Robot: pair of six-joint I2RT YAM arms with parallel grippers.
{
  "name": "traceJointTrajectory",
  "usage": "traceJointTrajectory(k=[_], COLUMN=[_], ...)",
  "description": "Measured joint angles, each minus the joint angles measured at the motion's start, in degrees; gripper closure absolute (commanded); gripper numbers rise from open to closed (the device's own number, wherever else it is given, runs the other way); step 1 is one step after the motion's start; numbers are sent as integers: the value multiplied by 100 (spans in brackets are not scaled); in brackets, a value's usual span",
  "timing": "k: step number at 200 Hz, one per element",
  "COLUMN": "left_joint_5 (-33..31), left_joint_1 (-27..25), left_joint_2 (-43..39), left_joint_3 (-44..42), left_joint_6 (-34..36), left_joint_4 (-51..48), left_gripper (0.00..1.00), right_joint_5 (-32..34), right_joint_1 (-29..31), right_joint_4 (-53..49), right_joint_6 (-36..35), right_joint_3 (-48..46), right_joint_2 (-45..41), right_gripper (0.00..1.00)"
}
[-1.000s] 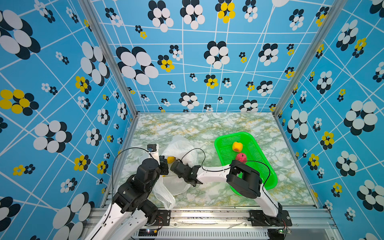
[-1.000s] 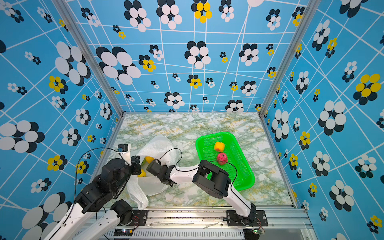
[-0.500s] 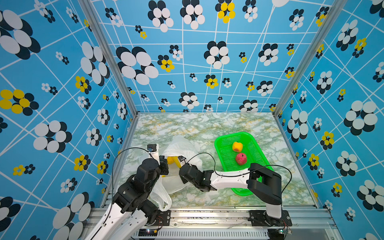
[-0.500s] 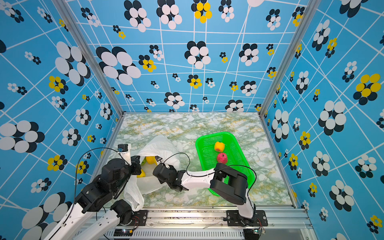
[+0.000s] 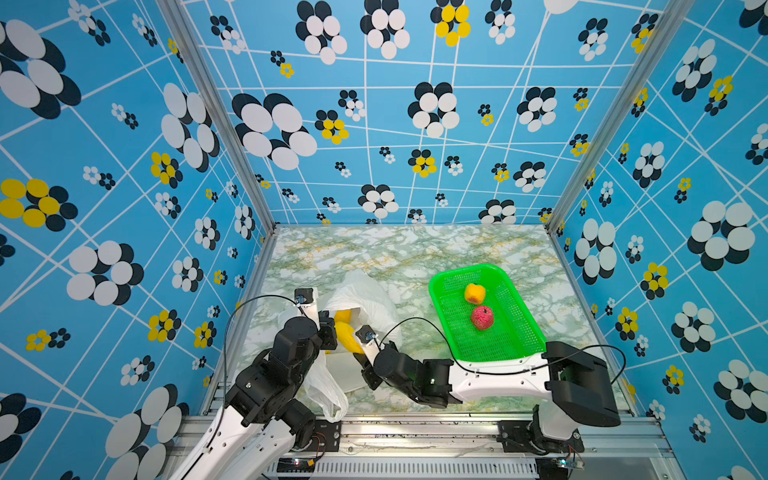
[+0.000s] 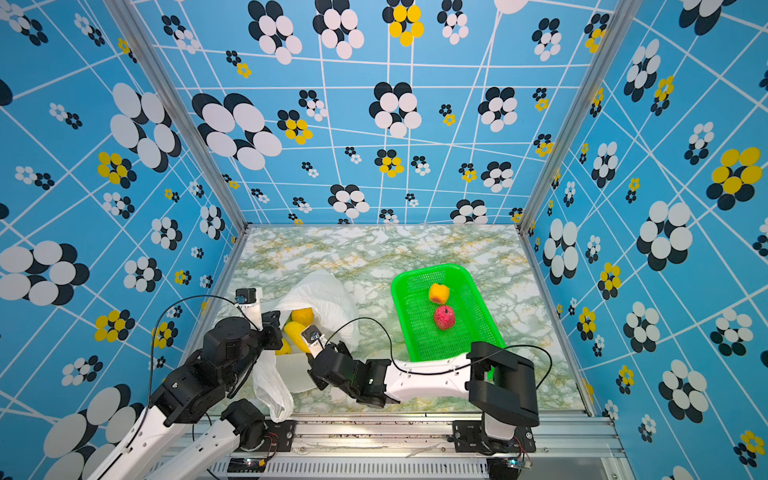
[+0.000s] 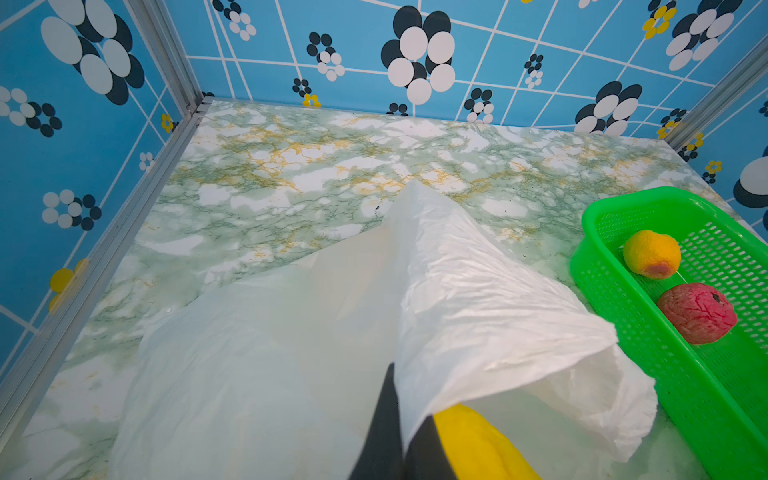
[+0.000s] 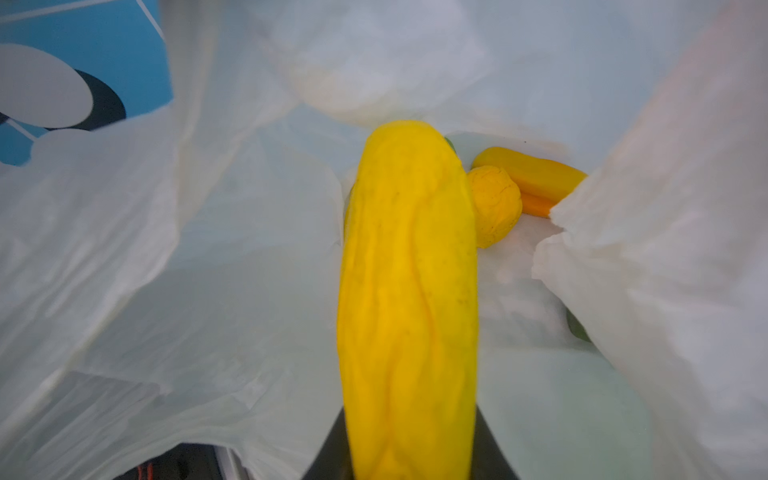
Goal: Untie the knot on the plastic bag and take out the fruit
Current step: 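Lift the long yellow fruit out and carry it over the green basket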
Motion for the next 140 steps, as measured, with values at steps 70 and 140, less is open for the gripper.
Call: traceJointTrajectory(k=[70,140], left_joint_5=[0,-153], left_joint_1=[0,0], left_joint_2=[103,262], left_joint_3=[0,111], left_joint_6=[2,140], left_joint_4=[24,129], left_gripper=[100,100], right_joint_5=[651,1687], right_joint_1=[0,-409], right_joint_4=[363,297], right_joint_6=[-197,-485], right_joint_3=[-1248,-2227], right_joint_2=[-1790,-4328], right_gripper=[83,83])
